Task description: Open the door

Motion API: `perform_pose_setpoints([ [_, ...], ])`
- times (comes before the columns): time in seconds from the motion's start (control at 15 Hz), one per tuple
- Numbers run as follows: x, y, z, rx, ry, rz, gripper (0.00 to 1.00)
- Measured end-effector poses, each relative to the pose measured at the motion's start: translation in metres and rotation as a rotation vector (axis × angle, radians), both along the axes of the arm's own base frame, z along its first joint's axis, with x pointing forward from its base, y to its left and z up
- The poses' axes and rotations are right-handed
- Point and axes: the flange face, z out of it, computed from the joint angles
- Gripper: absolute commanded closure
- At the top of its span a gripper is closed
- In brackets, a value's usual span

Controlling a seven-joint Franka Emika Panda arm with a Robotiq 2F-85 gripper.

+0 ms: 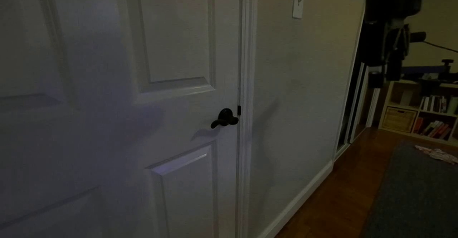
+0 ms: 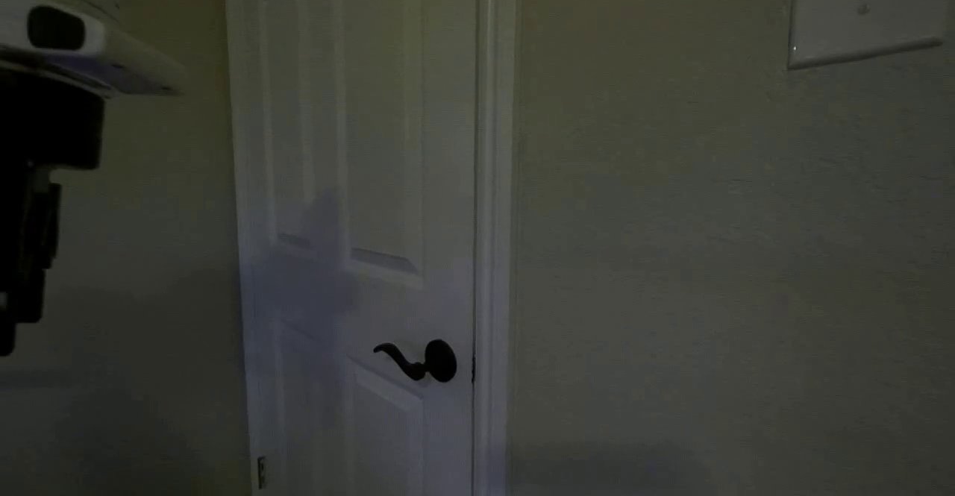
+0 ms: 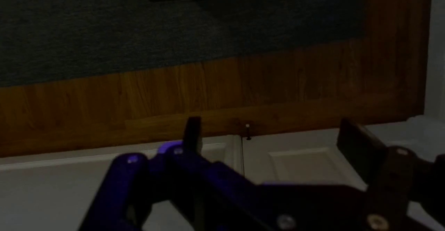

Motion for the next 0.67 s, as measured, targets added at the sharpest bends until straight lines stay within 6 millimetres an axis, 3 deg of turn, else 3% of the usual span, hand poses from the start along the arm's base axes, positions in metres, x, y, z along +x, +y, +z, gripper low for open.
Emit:
perform_pose_setpoints([
  [0.27,0.024,0.001,-0.017,0.012,-0.07,-0.047,0.0],
  [0.67,0.025,0.002,-0.02,0.013,-0.066,-0.045,0.0],
])
